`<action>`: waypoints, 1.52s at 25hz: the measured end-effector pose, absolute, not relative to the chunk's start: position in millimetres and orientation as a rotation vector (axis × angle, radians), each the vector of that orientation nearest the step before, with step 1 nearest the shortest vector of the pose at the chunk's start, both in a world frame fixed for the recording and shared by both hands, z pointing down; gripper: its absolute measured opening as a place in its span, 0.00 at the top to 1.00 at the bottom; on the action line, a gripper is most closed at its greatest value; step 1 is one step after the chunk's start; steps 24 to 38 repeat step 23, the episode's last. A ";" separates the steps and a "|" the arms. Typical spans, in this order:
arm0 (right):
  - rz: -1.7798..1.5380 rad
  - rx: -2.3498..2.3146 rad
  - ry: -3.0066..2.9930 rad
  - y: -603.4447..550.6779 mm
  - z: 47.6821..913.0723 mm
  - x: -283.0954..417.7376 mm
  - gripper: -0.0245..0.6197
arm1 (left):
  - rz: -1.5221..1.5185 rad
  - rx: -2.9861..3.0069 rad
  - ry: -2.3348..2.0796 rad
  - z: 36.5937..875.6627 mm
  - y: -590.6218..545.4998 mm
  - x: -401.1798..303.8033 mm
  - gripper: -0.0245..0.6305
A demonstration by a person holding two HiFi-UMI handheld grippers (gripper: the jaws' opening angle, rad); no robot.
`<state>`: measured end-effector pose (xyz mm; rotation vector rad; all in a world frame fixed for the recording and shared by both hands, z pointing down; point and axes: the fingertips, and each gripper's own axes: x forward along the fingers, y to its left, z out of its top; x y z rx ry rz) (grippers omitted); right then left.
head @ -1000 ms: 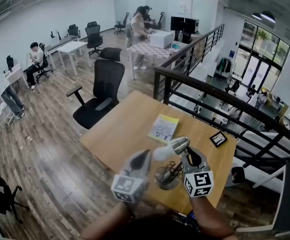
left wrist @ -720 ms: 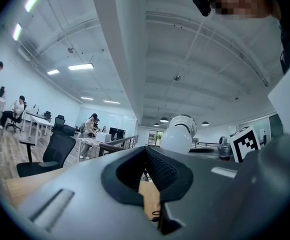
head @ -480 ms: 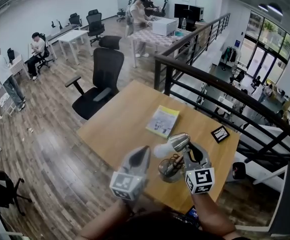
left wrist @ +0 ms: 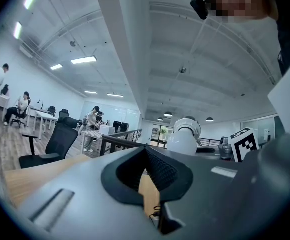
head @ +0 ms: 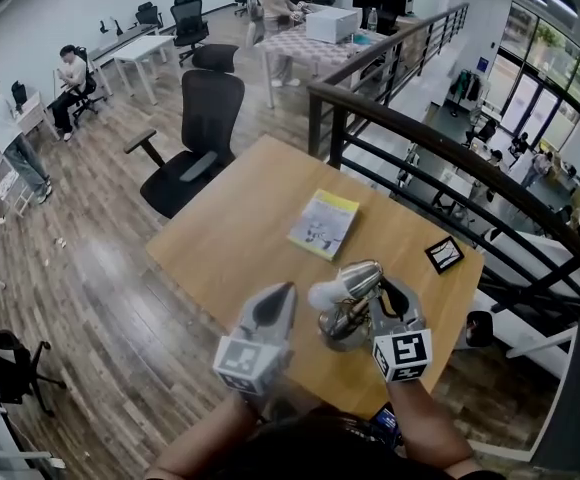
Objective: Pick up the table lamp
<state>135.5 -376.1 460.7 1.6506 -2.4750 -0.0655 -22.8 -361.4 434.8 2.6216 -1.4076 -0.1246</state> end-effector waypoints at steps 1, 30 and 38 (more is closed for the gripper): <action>-0.065 1.648 -2.477 -377.2 462.9 136.7 0.88 | -0.122 2.619 -1.412 436.5 -362.6 -22.6 0.96; -0.045 1.627 -2.472 -394.3 487.5 154.5 0.88 | -0.049 2.601 -1.380 446.4 -371.9 -8.7 0.96; -0.045 1.627 -2.472 -394.3 487.5 154.5 0.88 | -0.049 2.601 -1.380 446.4 -371.9 -8.7 0.96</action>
